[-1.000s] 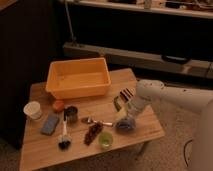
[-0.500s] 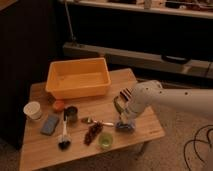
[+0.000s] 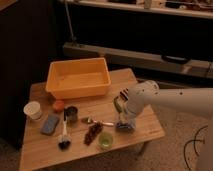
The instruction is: Wipe table surface with towel
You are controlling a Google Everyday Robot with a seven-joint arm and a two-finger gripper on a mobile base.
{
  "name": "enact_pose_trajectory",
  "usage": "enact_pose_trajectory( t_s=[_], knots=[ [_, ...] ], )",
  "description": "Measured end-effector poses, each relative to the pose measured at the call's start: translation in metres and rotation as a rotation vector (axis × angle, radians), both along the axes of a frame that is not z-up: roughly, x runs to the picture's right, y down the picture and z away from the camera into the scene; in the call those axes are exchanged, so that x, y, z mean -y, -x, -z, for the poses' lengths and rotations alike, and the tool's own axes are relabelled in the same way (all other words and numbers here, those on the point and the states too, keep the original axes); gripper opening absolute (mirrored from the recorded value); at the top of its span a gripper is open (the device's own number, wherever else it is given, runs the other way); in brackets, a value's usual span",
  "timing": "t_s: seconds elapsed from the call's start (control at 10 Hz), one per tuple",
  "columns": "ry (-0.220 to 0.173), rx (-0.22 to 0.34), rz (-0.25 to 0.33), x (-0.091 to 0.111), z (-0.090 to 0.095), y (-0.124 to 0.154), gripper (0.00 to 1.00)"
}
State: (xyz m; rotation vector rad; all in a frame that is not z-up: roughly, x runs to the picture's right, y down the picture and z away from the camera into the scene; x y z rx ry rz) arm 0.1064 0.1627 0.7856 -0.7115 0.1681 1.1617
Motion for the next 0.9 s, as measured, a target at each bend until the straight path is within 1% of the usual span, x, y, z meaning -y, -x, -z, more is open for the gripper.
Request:
enact_pose_trajectory(
  t_s=[0.1,0.2,0.3,0.4,0.6,0.9],
  knots=[
    [0.025,-0.014,-0.052,0.002,-0.013,-0.01,0.38],
    [0.035,-0.042,-0.108,0.005,-0.023,-0.021,0.47],
    [0.027,-0.063,-0.155,0.01,-0.029,-0.031,0.57],
    [0.025,-0.07,-0.164,0.011,-0.029,-0.035,0.61],
    [0.024,-0.062,-0.161,0.012,-0.03,-0.029,0.62],
    [0.025,-0.066,-0.162,0.011,-0.03,-0.032,0.62]
  ],
)
